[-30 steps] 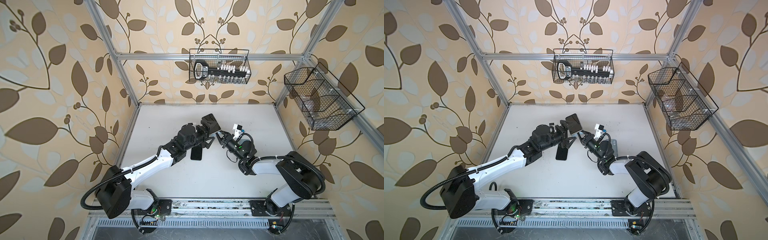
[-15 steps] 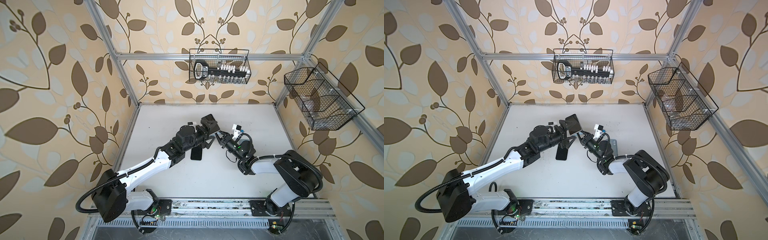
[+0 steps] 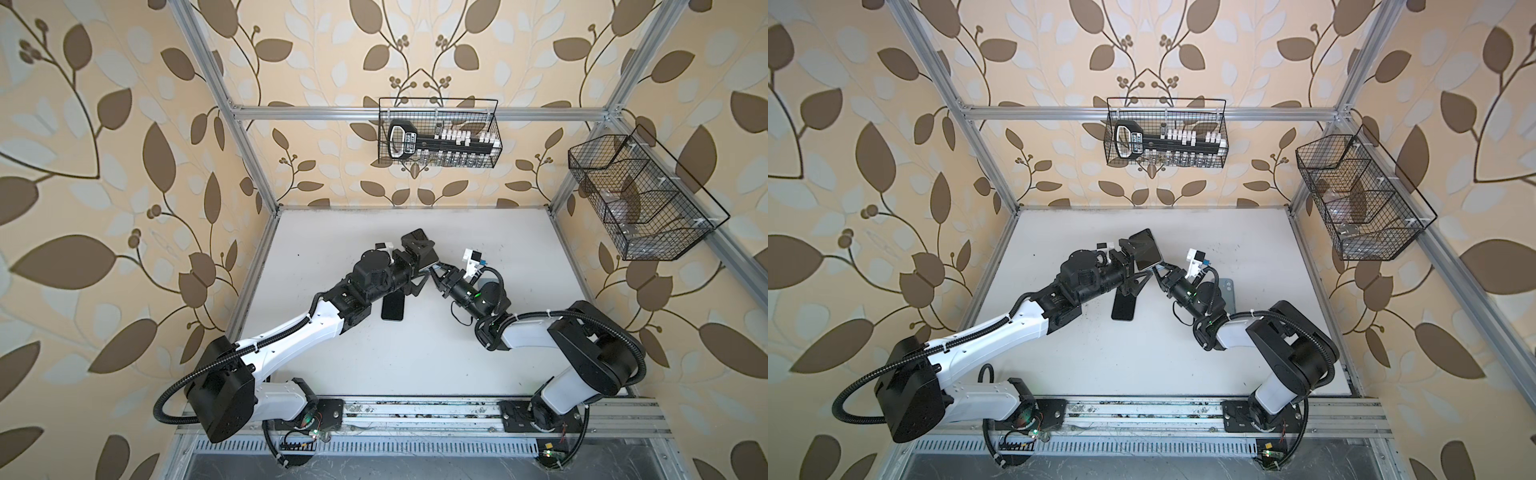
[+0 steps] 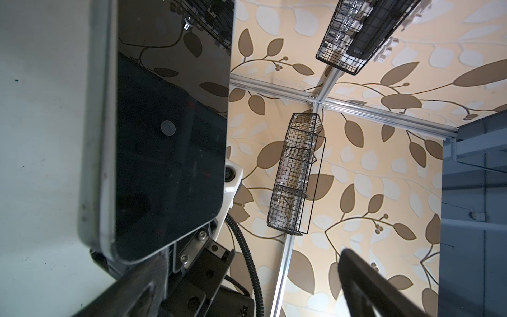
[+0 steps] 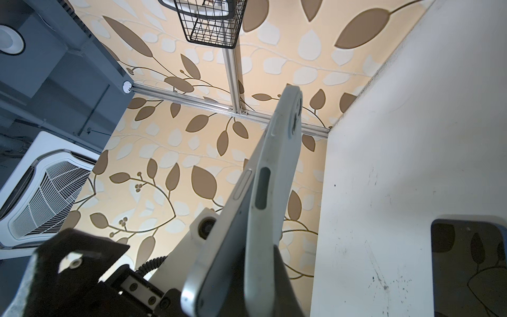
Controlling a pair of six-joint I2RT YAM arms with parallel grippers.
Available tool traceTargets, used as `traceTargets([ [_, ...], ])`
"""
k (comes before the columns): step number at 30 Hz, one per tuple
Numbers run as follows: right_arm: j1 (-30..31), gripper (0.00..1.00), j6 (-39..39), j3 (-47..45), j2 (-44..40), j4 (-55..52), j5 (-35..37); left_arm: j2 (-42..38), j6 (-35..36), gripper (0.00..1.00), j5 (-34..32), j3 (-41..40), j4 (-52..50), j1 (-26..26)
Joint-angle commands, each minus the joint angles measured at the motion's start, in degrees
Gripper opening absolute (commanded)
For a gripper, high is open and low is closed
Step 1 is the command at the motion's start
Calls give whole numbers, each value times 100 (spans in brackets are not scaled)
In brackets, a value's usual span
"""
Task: Take the phone out of the phone case
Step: Remove the phone case from the phone.
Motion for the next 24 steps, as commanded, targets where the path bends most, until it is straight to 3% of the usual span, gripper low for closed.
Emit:
traceTargets([
  [1,51,0,73,49,-234,608,103,-41,233,99,-243,255,-19,-47],
  [24,296,0,-73,-74,-325,562,355,-86,722,99,-715,458,-435,-47],
])
